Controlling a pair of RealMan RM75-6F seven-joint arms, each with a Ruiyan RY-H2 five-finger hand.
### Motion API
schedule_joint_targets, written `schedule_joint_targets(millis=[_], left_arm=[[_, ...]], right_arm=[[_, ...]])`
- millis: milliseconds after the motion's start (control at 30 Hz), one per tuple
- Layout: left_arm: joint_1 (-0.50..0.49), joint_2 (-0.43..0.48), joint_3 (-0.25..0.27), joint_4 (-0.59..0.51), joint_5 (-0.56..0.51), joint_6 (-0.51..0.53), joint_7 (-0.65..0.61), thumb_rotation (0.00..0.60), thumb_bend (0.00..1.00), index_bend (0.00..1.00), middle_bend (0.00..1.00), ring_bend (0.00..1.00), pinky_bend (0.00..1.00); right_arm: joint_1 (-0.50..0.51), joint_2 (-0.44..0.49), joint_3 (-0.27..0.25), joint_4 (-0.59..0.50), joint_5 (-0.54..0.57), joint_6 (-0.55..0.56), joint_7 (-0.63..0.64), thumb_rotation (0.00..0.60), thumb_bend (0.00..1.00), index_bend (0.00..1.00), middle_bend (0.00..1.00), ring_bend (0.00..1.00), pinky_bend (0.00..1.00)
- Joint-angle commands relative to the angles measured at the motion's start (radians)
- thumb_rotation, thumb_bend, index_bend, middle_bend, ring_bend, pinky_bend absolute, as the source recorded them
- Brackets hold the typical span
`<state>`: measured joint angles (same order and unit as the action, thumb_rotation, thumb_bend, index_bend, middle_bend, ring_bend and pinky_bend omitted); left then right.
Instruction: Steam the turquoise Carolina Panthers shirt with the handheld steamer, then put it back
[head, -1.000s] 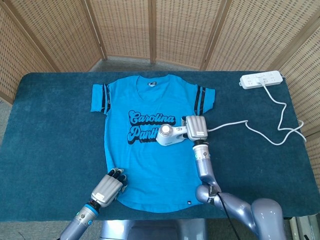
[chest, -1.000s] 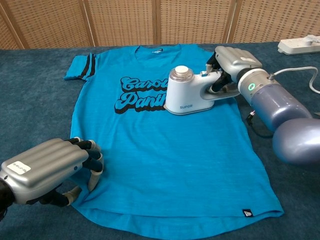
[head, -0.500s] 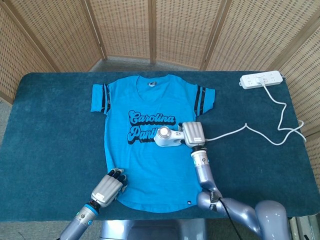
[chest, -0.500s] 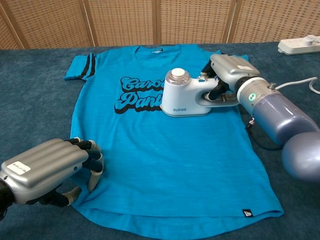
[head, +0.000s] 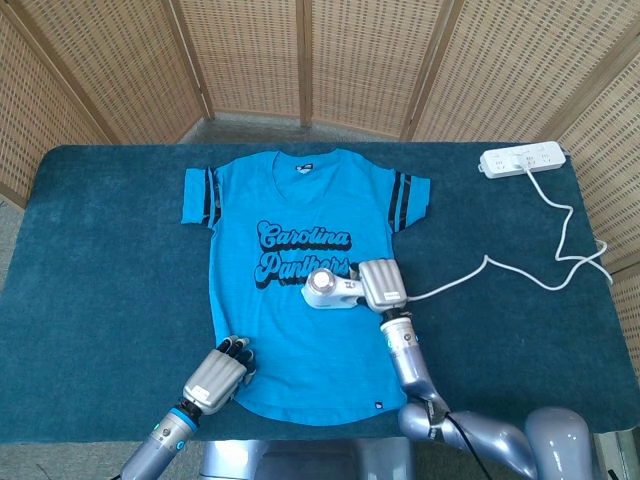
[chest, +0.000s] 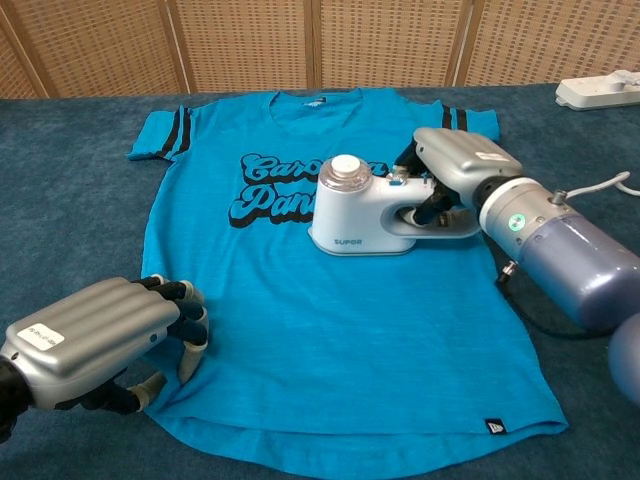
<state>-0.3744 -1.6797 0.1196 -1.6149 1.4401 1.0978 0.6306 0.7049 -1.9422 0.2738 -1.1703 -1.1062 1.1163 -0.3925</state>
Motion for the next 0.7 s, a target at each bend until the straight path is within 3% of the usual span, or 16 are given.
schedule_joint_targets(millis=[33,400,700], left_arm=[[0.000,-0.001,0.000,0.000,0.001,0.000,-0.001,0.551,0.47,0.66,0.36,0.17,0.17],[-0.001,-0.005,0.000,0.004,0.003,-0.003,-0.001,0.549,0.47,0.66,0.36,0.17,0.17],[0.000,-0.005,0.000,0.003,0.004,-0.002,0.001,0.552,0.47,0.66,0.36,0.17,0.17]], right_arm=[[-0.027,0.020,-0.028,-0.050,-0.021,0.017,0.004,0.600,0.35,0.67,0.67,0.66,0.53],[-0.082,0.068,-0.079,-0.179,-0.057,0.053,-0.004,0.600,0.35,0.67,0.67,0.66,0.53],[-0.101,0.088,-0.086,-0.214,-0.068,0.066,-0.005,0.600,0.34,0.67,0.67,0.66,0.53]])
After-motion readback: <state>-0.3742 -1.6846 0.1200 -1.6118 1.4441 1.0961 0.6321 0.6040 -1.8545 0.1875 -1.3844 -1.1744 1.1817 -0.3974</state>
